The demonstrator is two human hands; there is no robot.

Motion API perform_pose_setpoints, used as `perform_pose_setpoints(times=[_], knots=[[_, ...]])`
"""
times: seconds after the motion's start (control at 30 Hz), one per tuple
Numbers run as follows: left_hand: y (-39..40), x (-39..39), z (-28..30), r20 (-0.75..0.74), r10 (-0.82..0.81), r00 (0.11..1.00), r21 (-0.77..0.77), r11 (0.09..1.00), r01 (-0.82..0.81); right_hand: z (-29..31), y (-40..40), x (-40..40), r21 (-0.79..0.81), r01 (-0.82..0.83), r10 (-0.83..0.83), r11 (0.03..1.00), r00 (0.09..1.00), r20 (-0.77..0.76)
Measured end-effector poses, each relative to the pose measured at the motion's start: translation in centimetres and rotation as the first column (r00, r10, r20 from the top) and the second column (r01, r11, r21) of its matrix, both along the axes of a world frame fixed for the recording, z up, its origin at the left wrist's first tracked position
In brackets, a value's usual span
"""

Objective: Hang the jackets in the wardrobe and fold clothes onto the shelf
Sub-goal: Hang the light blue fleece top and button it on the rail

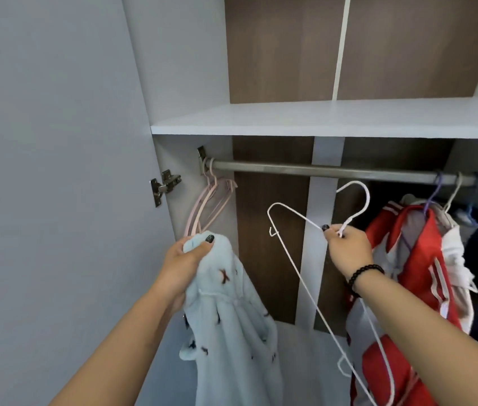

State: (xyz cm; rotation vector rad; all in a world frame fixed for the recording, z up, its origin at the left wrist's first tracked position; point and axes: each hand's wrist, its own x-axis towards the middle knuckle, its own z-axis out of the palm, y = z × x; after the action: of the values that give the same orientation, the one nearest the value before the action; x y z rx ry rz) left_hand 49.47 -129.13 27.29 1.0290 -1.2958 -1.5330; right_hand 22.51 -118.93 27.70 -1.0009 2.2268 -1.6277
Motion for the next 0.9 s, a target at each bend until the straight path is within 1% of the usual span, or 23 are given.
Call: perform_pose_setpoints(times=[0.1,0.23,0.33,0.4,0.5,0.6,0.7,0.77,0.9], knots=[[1.5,2.9,0.2,-0.034,-0.035,0.999,0.074,0.997,0.037,-0.4,4.6,2.6,-0.025,-0.060,0.062,0.998,0.996,0.061],[2.8,5.9,0.2,0.049,-0.023,0.999,0.087,0.996,0.019,-0.1,10.3,5.2,0.018,-0.197,0.195,0.980,0.977,0.085],[3.7,7.2,0.0,0.040,-0.012,0.999,0.104,0.995,0.008,0.1,12.8,7.0,0.066,-0.277,0.266,0.959,0.955,0.133],[4.5,7.9,0.0,0.021,-0.012,1.000,0.107,0.994,0.009,0.1,13.8,8.0,0.103,-0.323,0.305,0.941,0.939,0.158],[5.9,9.0,0.2,0.034,-0.012,0.999,0.103,0.995,0.009,0.0,14.8,9.0,0.176,-0.420,0.391,0.890,0.903,0.176],[7.1,10.4,0.4,0.069,0.008,0.998,0.072,0.997,-0.013,-0.3,15.4,9.3,0.267,-0.496,0.471,0.826,0.868,0.157],[8.5,11.0,0.6,0.124,-0.049,0.991,0.017,0.999,0.047,-0.9,15.6,9.6,0.348,-0.549,0.548,0.760,0.829,0.110],[9.3,10.6,0.8,0.121,-0.075,0.990,-0.004,0.997,0.076,-1.1,15.5,9.6,0.367,-0.573,0.581,0.733,0.808,0.103],[11.1,11.1,2.4,0.102,-0.104,0.989,-0.041,0.993,0.108,-1.8,14.9,10.4,0.345,-0.616,0.587,0.709,0.785,0.195]])
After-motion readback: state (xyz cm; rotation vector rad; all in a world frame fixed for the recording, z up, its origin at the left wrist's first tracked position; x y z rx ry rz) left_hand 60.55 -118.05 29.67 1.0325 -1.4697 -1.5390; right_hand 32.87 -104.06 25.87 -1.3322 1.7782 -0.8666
